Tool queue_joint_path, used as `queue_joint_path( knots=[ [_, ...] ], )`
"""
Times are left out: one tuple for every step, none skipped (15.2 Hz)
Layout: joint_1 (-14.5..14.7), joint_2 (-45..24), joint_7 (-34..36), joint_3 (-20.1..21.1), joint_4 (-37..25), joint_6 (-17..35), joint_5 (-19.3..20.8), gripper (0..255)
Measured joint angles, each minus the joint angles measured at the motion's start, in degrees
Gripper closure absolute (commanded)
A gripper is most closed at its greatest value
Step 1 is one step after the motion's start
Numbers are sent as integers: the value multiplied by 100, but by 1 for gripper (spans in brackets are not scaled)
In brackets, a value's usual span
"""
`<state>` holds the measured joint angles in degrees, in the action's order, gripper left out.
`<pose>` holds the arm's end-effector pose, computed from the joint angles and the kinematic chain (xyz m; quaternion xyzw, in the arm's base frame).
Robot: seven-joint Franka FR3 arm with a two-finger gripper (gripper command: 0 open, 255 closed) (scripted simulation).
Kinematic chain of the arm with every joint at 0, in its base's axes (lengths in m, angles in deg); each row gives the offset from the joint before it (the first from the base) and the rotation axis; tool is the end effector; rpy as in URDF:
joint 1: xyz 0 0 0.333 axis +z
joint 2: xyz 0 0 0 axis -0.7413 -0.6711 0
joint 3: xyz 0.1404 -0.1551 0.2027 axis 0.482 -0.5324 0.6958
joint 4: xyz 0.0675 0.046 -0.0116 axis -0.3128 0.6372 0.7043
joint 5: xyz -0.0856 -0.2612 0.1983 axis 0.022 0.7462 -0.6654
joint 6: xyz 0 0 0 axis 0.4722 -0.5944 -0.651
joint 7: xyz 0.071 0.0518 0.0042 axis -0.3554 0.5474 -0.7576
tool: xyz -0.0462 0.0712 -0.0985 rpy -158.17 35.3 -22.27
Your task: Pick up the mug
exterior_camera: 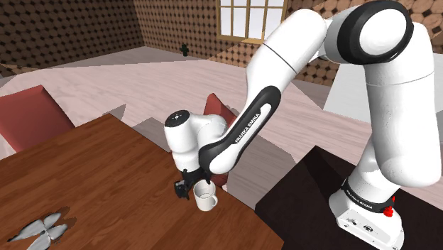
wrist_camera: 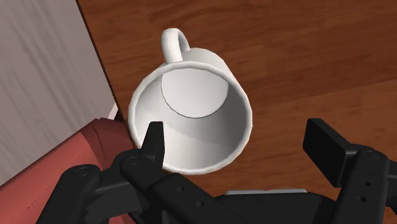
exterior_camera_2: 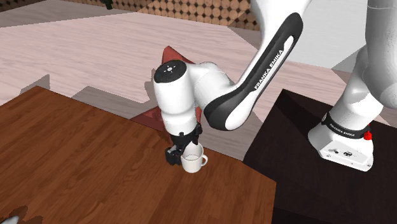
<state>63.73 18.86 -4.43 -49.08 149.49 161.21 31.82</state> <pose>0.3855 0.3768 0.2233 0.9992 -0.0202 -0.0088 0.0330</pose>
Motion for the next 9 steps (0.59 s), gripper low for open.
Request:
queue_joint_path(
  knots=[
    [58, -118, 47, -39, -93, 9, 55, 0],
    [112, -232, 89, -80, -176, 28, 112, 0],
    [137, -290, 117, -109, -186, 69, 150, 0],
    [174, -375, 152, -147, -224, 109, 200, 0],
    [196, -427, 185, -178, -209, 171, 242, 0],
    [220, -487, 212, -210, -220, 216, 282, 0],
    [247, -550, 238, -241, -240, 255, 320, 0],
    [282, -627, 279, -282, -247, 320, 372, 0],
    [305, -689, 292, -308, -289, 335, 400, 0]
  ],
)
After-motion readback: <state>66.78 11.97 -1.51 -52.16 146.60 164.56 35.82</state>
